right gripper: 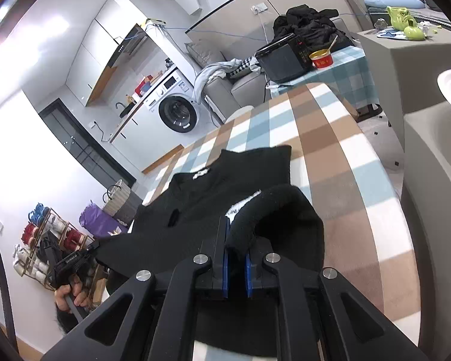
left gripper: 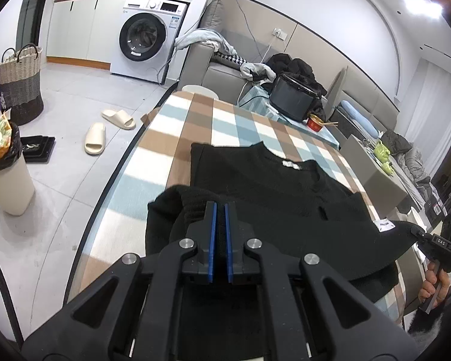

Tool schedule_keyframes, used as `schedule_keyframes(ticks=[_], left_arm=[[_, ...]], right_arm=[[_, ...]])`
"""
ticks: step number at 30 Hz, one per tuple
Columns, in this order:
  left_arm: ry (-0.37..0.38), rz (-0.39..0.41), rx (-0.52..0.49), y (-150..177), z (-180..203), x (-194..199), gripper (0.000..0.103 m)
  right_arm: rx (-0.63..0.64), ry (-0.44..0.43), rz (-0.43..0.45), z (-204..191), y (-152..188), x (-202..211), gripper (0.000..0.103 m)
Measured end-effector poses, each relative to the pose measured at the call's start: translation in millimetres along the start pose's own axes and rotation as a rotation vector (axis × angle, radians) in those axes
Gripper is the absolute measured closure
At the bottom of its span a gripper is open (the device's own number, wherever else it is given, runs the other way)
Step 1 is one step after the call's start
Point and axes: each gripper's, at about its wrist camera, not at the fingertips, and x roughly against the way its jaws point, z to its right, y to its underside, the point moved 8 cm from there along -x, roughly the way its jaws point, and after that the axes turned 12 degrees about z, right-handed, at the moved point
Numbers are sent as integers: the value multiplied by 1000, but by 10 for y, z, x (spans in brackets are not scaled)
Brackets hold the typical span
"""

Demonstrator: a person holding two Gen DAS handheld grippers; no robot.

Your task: Fold small clothes

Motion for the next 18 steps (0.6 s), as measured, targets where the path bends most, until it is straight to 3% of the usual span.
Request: schedule_keyframes(ticks=[9,15,18], left_arm=[[13,17,11,-414,31,-383,100],[-1,-14,26,-683,-59,-961,100],[-51,-42,28,-736,-178,-1342,99]], right_arm=[[-85,64,48,86,-456,-399,95],[-194,127,49,335,-836,-917,95],[-211,185,21,469,-940,-1249,91]])
